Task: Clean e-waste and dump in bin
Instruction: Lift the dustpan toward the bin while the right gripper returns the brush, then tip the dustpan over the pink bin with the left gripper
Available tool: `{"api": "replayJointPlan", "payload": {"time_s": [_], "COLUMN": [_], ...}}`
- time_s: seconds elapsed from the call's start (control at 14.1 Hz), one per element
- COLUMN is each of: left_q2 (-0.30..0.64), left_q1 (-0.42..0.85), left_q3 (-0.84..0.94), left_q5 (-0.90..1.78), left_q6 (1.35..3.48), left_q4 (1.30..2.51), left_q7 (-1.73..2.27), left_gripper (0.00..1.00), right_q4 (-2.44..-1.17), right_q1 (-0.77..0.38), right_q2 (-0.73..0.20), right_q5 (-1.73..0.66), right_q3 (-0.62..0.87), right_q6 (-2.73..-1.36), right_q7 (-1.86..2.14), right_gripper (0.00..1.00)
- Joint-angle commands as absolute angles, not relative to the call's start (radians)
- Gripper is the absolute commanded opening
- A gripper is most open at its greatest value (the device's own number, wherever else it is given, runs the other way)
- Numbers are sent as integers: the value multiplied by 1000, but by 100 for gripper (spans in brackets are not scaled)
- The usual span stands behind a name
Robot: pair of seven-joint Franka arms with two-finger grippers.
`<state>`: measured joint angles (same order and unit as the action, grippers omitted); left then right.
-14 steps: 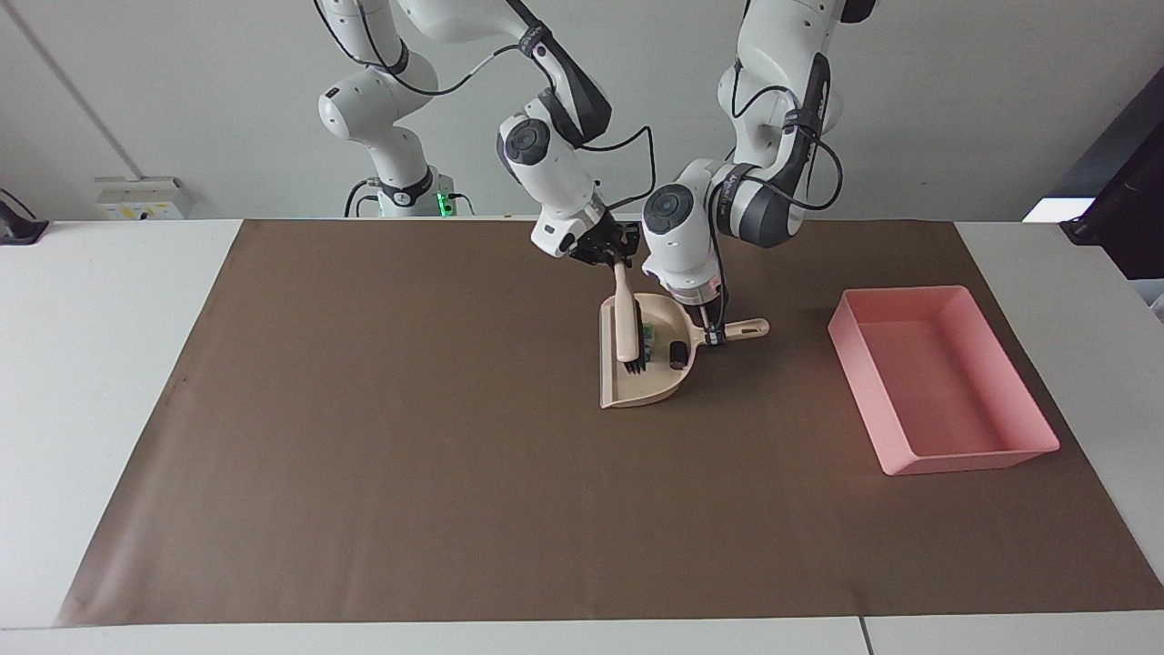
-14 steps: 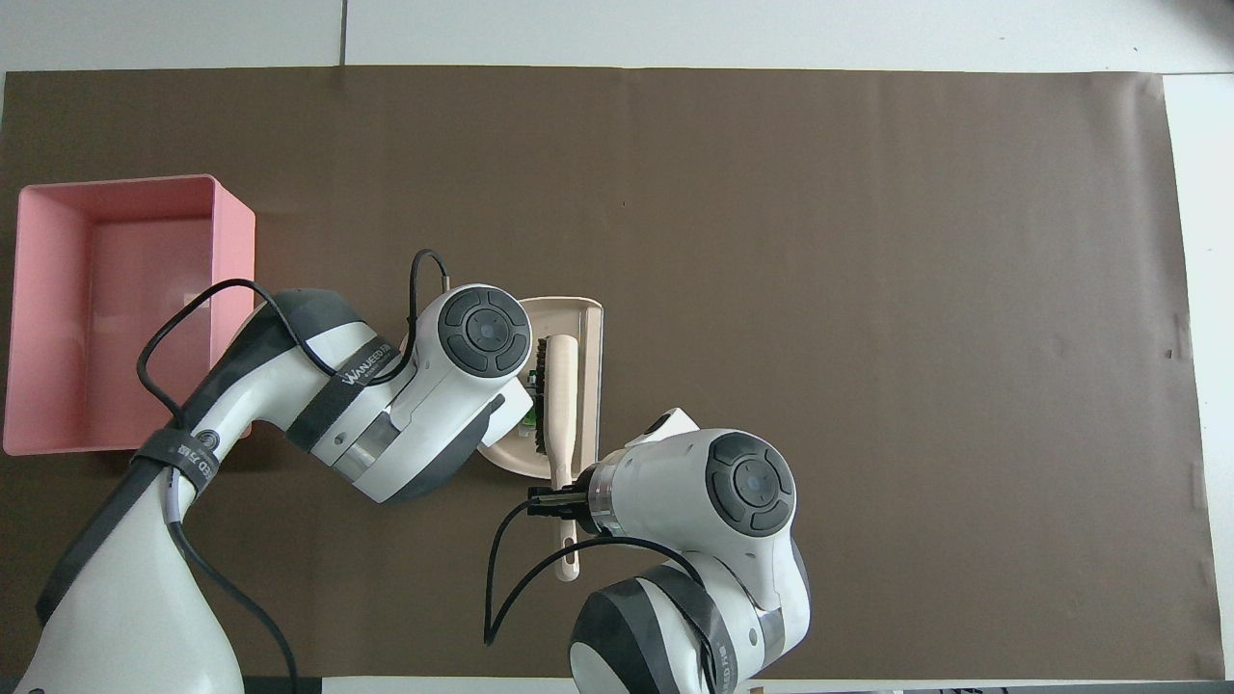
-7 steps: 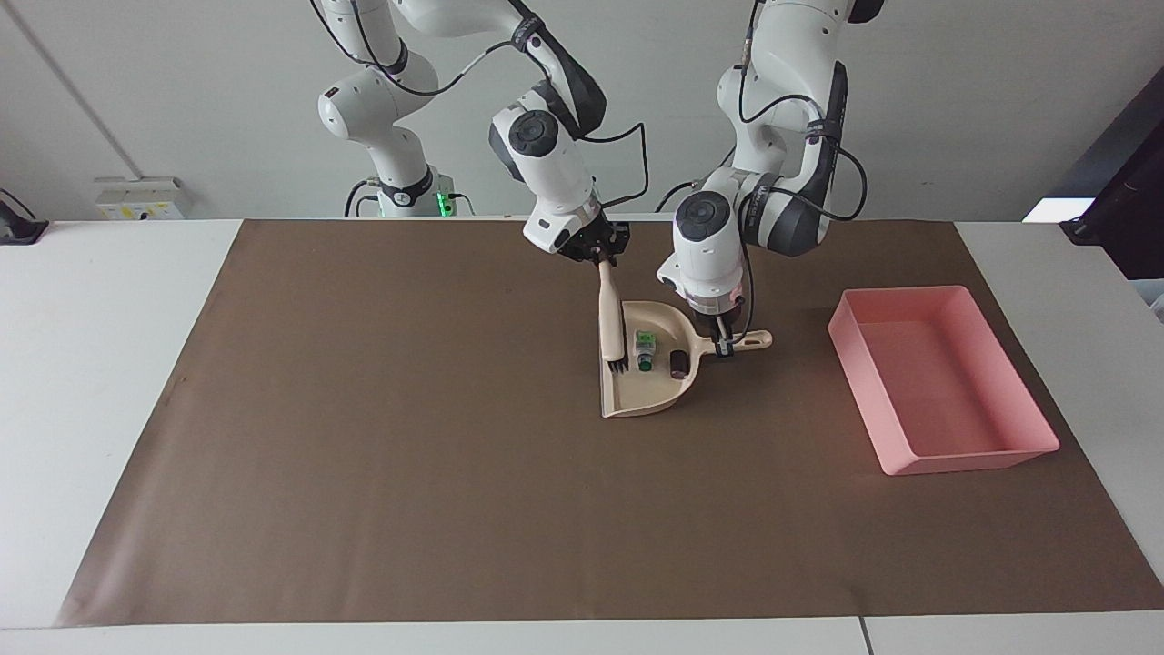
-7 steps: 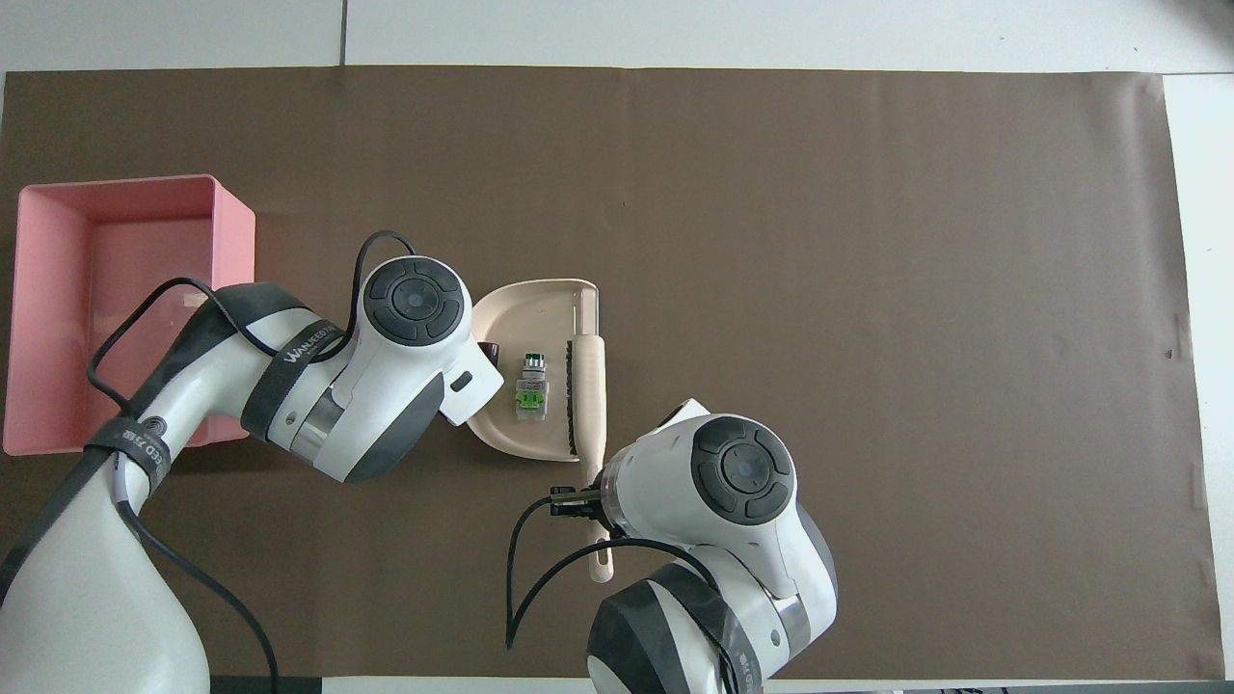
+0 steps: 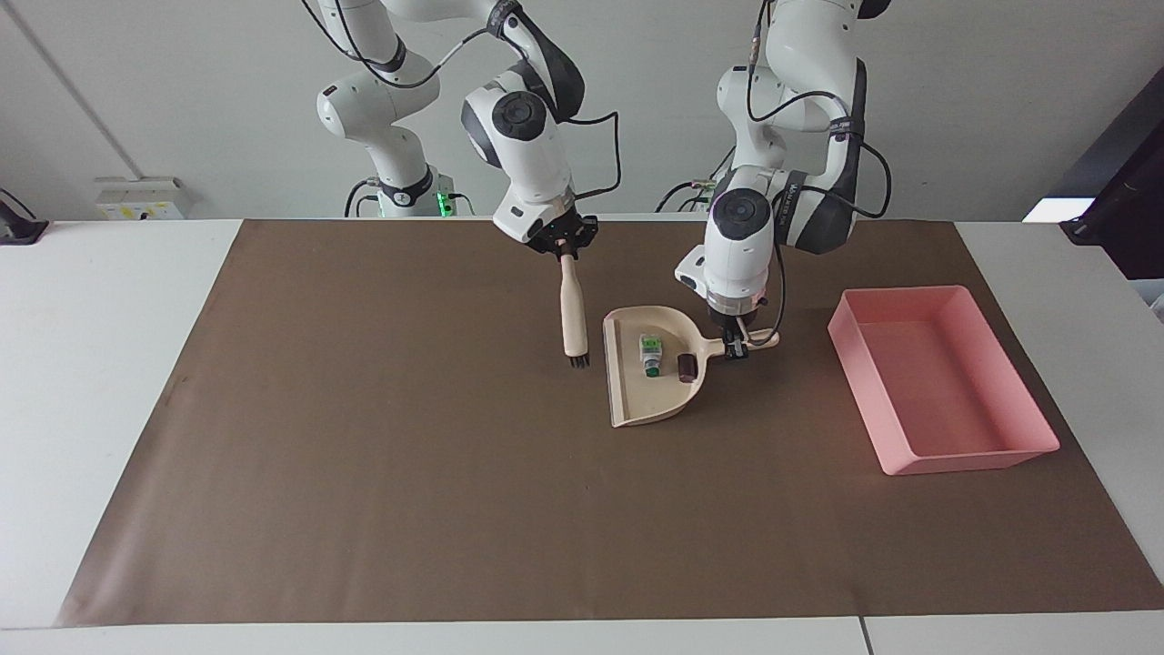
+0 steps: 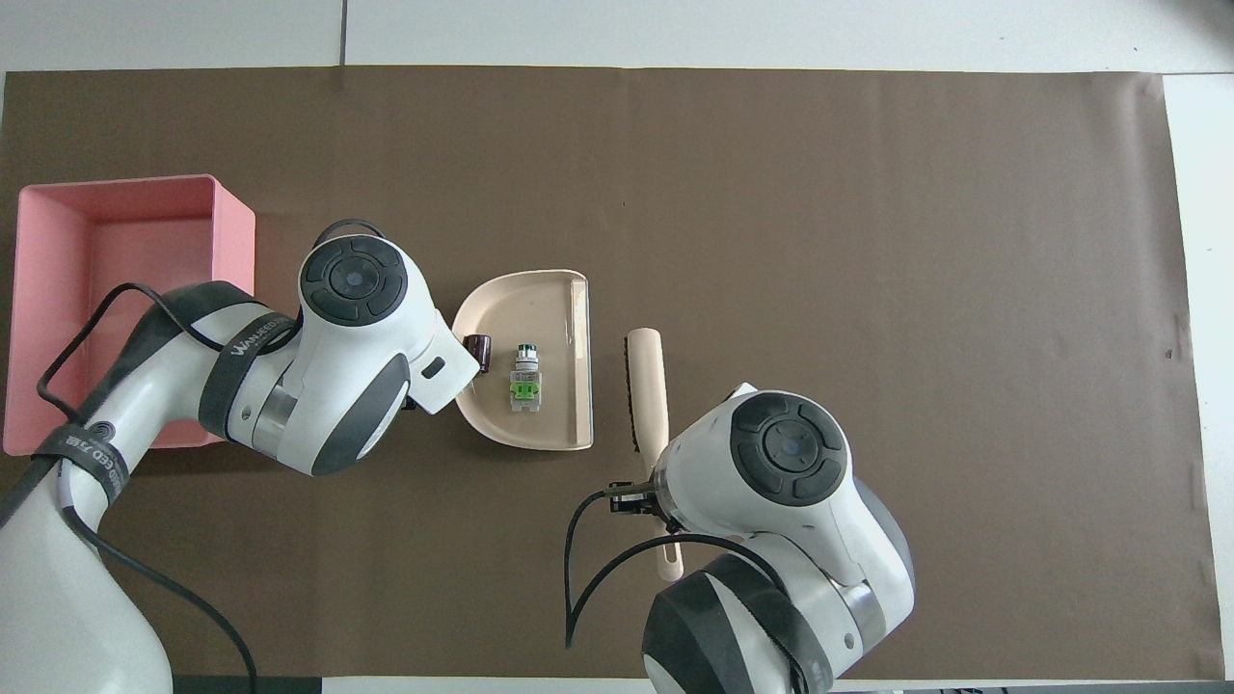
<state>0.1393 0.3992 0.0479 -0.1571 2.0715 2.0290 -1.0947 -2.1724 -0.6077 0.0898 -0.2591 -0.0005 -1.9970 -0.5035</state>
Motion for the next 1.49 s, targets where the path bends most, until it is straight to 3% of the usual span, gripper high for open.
{"api": "replayJointPlan", "payload": {"time_s": [0.0,0.21,0.43,0.85,1.42], "left_q2": [69,46,15,18,109], "left_q1": [333,312,233,-10,-303], "left_q3": [51,41,41,40,38], "left_q5": [-89,-39,35,245,348], "left_q6": [2065,2048,2019,1869,1652], "left_q4": [2042,2043,2034,1916,1695], "left_q7": [-1204,-1259,-1366,-1635,-1873], "left_gripper": [0,0,0,0,0], "right_q4": [-2180,-2181,-2192,-2283,-2332], "right_q1": [-465,-297,-145,101,170], "right_q2": [187,213,216,172,130], "right_q5": [-194,-134,-36,49,68], "right_q3": [6,6,8,9,9], "right_q6": [-1887,-1804,-1807,-2003,-2106], "right_q7": [-479,-336,-156,133,189], "right_gripper": [0,0,0,0,0]}}
